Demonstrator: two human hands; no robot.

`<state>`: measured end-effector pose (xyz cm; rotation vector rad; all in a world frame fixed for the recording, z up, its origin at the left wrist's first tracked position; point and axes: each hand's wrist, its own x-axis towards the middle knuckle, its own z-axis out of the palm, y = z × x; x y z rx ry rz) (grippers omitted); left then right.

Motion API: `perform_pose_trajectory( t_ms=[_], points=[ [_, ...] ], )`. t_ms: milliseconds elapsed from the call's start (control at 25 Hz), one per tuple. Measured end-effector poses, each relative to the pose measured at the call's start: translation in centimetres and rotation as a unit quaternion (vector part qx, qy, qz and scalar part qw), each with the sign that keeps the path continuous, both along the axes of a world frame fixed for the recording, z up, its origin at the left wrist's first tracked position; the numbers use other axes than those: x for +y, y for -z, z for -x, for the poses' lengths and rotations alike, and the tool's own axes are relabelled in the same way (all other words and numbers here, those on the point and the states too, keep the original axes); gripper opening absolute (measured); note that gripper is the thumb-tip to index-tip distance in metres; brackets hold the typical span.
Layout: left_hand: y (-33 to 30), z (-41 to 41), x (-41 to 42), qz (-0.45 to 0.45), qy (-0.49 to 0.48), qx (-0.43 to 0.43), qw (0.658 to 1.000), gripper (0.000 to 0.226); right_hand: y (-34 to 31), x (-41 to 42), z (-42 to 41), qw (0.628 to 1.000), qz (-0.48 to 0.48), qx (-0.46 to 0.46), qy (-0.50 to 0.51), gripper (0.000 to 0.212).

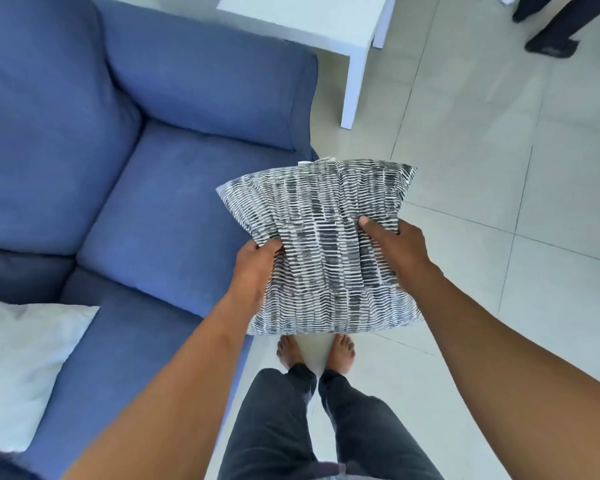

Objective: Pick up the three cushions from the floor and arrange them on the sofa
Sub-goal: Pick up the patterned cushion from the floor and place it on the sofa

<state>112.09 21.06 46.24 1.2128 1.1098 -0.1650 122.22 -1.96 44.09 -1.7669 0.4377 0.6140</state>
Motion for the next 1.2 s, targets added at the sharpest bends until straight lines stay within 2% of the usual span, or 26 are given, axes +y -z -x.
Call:
perform_pose_trajectory(
  t_ms=[320,560,880,1200],
  points=[
    [-1.6,4.1,8.2,-0.02,-0.123,-0.048,0.991,0.028,-3.9,10.1,-3.3,0.989,-0.038,-0.023,-0.141,0.038],
    [-0.4,3.7,17.1,-0.014,-0.194,-0.056,0.979,0.034,-4.6,21.7,-6.7,0.971,-0.024,-0.039,-0.233,0.047],
    [-0.1,2.0,28.6,-0.018,-0.291,-0.057,0.955,0.024,-4.7,37.7,-11.8,0.943,-0.02,-0.042,-0.331,0.031],
    [0.1,2.7,36.0,-0.037,-0.365,-0.047,0.929,0.022,-3.4,49.8,-14.2,0.91,-0.025,-0.03,-0.414,0.033]
  ],
)
